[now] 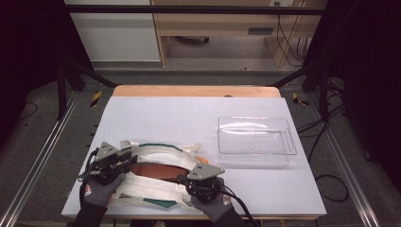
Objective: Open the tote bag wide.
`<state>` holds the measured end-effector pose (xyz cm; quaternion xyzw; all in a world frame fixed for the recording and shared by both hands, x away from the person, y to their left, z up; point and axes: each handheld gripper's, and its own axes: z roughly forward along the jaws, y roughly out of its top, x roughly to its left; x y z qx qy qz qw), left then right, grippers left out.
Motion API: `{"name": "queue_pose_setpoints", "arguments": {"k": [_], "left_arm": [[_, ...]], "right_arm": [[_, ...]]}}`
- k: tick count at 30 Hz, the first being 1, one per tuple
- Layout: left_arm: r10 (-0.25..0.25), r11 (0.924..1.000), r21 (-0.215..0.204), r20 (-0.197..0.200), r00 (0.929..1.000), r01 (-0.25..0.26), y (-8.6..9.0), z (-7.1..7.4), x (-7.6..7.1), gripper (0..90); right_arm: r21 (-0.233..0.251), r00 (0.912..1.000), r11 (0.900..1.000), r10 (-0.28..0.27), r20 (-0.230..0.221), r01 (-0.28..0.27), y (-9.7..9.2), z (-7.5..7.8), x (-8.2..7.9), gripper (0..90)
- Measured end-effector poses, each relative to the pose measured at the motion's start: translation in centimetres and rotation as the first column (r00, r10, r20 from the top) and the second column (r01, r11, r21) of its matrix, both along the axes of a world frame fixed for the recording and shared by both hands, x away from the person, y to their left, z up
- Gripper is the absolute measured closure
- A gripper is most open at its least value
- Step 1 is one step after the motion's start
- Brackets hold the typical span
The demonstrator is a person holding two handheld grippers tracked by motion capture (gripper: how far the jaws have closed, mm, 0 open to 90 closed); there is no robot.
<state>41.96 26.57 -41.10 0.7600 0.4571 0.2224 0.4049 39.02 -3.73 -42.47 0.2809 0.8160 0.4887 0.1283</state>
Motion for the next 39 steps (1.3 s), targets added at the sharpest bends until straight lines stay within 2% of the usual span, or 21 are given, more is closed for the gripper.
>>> {"name": "queue_pose_setpoints", "arguments": {"k": [3, 5, 7, 11, 15, 17, 22, 25, 30, 34, 37, 39], "left_arm": [[-0.037, 0.999, 0.027, 0.007, 0.9993, 0.037, -0.6, 0.0, -1.2, 73.7], [-0.06, 0.9971, 0.047, -0.009, 0.9982, 0.06, -1.0, -0.5, -1.6, 75.4], [-0.076, 0.9951, 0.06, -0.035, 0.9965, 0.078, -1.3, -1.0, -1.6, 76.8], [-0.093, 0.9937, 0.057, -0.056, 0.9941, 0.096, -1.4, -1.4, -1.8, 78.7], [-0.11, 0.9918, 0.056, -0.071, 0.9913, 0.115, -1.1, -1.5, -2.6, 80.6], [-0.113, 0.992, 0.049, -0.077, 0.9907, 0.117, -0.9, -1.6, -3.1, 80.6], [-0.117, 0.9905, 0.062, -0.082, 0.9897, 0.123, -0.7, -1.7, -4.1, 81.1], [-0.121, 0.9898, 0.065, -0.082, 0.9893, 0.127, -0.6, -1.7, -4.5, 81.3], [-0.125, 0.9895, 0.062, -0.083, 0.9886, 0.131, -0.5, -1.7, -4.7, 81.4], [-0.127, 0.9889, 0.067, -0.082, 0.9885, 0.132, -0.6, -1.7, -4.8, 81.3], [-0.126, 0.9892, 0.066, -0.075, 0.9892, 0.131, -0.6, -1.7, -4.8, 81.3], [-0.119, 0.9913, 0.05, -0.06, 0.9911, 0.122, -0.4, -1.5, -4.7, 80.1]], "right_arm": [[0.021, 0.9998, 0.9996, -0.019, 0.005, 0.019, 0.0, 0.9, 1.0, 90.0], [0.014, 0.9998, 0.9997, -0.019, -0.008, 0.019, 0.5, 1.0, 1.7, 90.0], [-0.006, 0.9995, 0.9996, -0.029, -0.015, 0.029, 1.4, 0.7, 2.3, 90.0], [-0.062, 0.998, 0.9964, -0.059, -0.022, 0.057, 2.7, -0.3, 3.3, 90.0], [-0.125, 0.9931, 0.9857, -0.116, -0.016, 0.113, 3.1, -0.7, 4.0, 90.0], [-0.136, 0.99, 0.9813, -0.14, -0.019, 0.136, 2.9, -0.7, 4.4, 90.0], [-0.168, 0.9787, 0.9657, -0.204, -0.021, 0.198, 2.7, -0.9, 5.6, 90.0], [-0.168, 0.9722, 0.9606, -0.231, -0.04, 0.221, 2.4, -1.2, 6.3, 90.0], [-0.189, 0.9674, 0.9531, -0.249, -0.047, 0.236, 2.2, -2.0, 6.9, 90.0], [-0.2, 0.9603, 0.948, -0.267, -0.08, 0.247, 1.8, -3.1, 7.5, 90.0], [-0.195, 0.9596, 0.9487, -0.269, -0.083, 0.249, 1.8, -3.6, 7.3, 90.0], [-0.169, 0.963, 0.9565, -0.255, -0.088, 0.238, 1.4, -3.2, 7.2, 90.0]]}}
